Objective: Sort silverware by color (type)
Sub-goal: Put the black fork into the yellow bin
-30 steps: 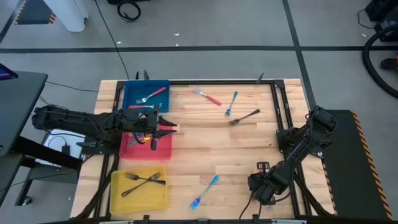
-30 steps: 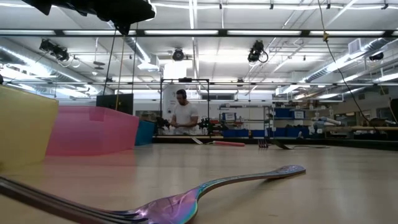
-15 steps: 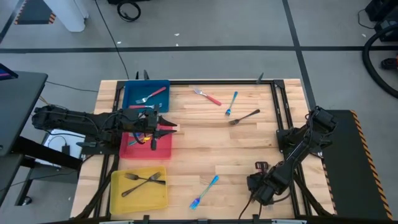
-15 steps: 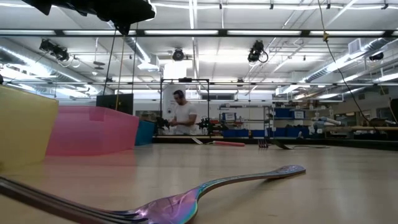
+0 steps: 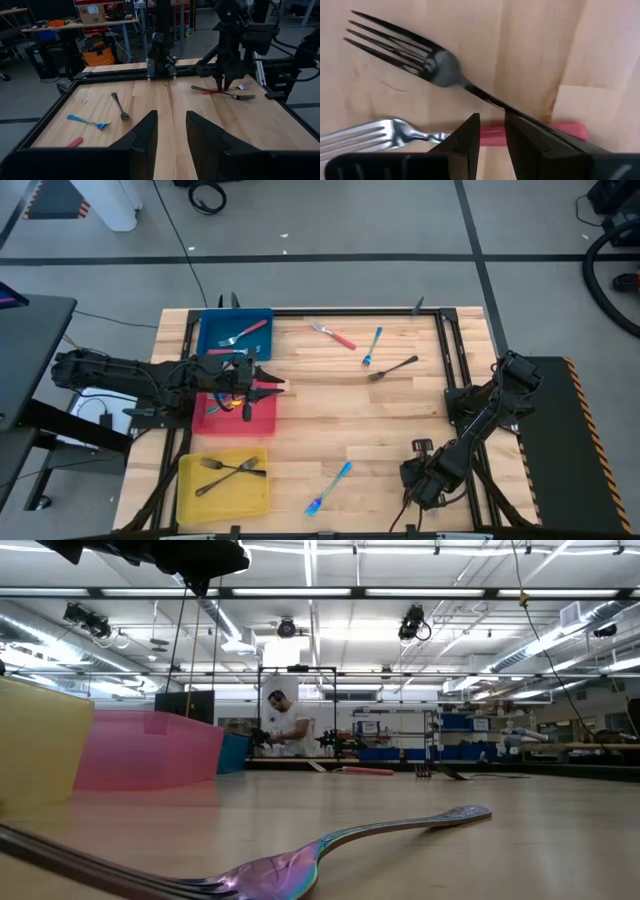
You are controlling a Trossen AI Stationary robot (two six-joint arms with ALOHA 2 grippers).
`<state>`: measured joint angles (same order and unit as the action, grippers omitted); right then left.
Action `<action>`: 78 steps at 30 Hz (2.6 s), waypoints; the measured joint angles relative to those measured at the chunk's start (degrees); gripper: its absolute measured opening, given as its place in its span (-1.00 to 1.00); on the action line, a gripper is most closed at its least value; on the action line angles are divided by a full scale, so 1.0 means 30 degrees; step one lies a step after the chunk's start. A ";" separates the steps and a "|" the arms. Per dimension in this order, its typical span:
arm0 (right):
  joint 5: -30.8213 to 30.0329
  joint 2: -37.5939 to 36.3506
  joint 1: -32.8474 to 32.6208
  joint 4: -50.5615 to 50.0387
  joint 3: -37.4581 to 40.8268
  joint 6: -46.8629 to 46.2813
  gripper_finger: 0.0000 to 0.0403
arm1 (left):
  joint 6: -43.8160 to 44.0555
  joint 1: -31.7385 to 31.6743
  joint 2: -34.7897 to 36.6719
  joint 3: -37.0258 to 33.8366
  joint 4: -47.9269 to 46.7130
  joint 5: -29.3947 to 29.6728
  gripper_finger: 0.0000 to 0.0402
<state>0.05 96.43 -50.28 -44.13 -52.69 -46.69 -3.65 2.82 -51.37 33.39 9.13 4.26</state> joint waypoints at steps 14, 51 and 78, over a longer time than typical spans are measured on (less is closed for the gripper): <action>0.1271 -0.0010 0.0123 0.0148 0.0411 -0.3640 -0.54 | 0.0005 0.0003 -0.0007 -0.0007 0.0009 -0.0003 -0.49; 0.2111 -0.0017 0.3271 0.2656 0.0389 -2.3814 -0.55 | -0.0630 -0.0003 -0.0004 -0.0007 0.1042 0.0005 -0.49; 0.1255 0.0484 0.3271 0.0950 0.1066 -2.5172 -0.57 | -0.0486 0.0005 -0.0007 -0.0007 0.0998 0.0005 -0.49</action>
<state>3.82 97.88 -40.47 -41.28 -49.50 -122.21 -5.11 2.83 -51.40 33.36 12.12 4.27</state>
